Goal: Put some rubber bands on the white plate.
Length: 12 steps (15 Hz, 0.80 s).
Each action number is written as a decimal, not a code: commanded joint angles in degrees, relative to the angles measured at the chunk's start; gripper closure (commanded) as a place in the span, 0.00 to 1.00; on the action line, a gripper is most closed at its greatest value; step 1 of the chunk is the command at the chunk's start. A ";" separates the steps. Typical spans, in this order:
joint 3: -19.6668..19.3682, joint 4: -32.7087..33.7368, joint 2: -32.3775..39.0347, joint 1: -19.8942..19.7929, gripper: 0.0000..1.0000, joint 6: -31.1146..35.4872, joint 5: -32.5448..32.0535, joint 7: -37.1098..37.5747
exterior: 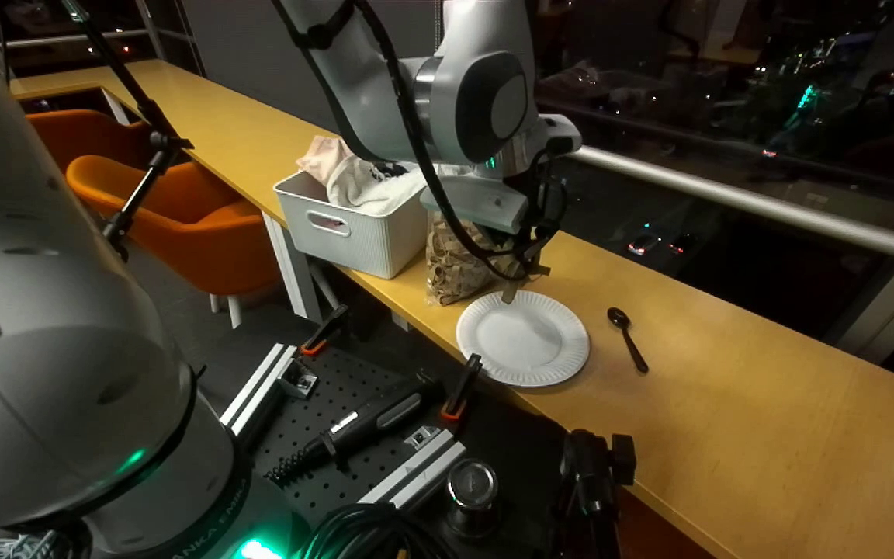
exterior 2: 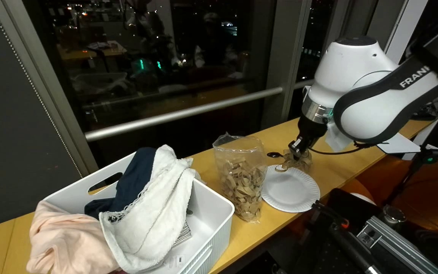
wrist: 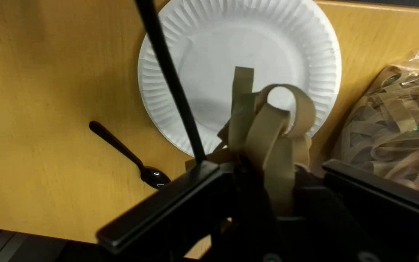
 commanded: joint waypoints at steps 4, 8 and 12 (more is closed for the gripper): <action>-1.86 5.29 10.01 2.98 0.68 4.02 7.56 -5.26; -1.27 5.86 12.68 2.78 0.42 5.51 12.38 -8.64; -0.83 5.78 13.59 2.37 0.12 6.40 15.62 -11.16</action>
